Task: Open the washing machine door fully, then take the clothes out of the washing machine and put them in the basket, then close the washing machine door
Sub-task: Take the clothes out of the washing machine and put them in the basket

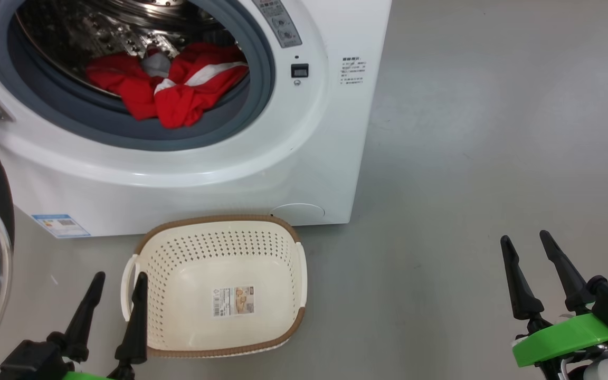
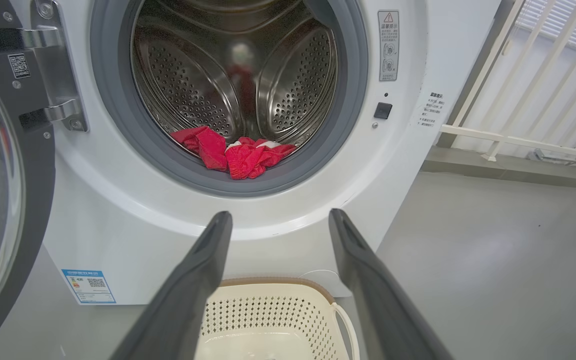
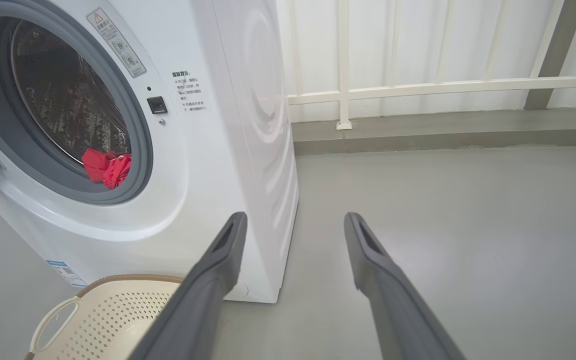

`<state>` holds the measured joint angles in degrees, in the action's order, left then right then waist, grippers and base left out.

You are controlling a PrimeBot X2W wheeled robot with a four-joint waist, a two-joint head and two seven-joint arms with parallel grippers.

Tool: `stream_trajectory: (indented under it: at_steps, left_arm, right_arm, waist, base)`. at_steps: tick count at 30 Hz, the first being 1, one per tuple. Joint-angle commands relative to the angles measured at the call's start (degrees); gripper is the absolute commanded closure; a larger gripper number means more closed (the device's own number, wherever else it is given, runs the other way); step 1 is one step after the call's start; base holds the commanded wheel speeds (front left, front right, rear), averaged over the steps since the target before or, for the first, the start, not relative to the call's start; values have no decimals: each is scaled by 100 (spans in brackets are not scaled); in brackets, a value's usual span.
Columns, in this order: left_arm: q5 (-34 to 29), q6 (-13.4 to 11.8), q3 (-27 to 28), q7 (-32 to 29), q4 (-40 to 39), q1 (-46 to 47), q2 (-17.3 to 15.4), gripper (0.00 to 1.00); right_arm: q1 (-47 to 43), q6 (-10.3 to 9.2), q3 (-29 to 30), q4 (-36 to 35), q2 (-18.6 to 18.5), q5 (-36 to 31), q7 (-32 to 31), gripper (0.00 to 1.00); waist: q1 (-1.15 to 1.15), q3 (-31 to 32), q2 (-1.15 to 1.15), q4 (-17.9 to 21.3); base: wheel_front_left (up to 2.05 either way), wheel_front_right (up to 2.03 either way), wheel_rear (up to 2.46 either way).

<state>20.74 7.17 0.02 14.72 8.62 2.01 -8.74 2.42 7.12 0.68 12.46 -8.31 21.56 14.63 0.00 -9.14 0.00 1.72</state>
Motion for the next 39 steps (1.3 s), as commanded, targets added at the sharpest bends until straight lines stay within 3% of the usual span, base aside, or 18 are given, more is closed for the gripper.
stream_trajectory:
  at_steps: [1, 23, 39]
  left_arm:
    - [-66, 32, 226, 28, -110, 138, -117, 0]
    - [-136, 32, 331, 28, 74, 216, -11, 0]
    - [-293, 32, 197, 28, 529, 553, -114, 0]
  right_arm:
    - [29, 36, -149, -152, -64, -43, 37, 0]
    - [63, 36, -245, -138, -38, -26, 37, 0]
    - [174, 36, -307, -142, 21, -20, 37, 0]
  waist:
    - [0, -2, 0, -2]
    - [0, -67, 0, -41]
    - [0, -315, 0, 27]
  base:
    - [53, -53, 0]
    - [35, -35, 0]
    - [0, 0, 0]
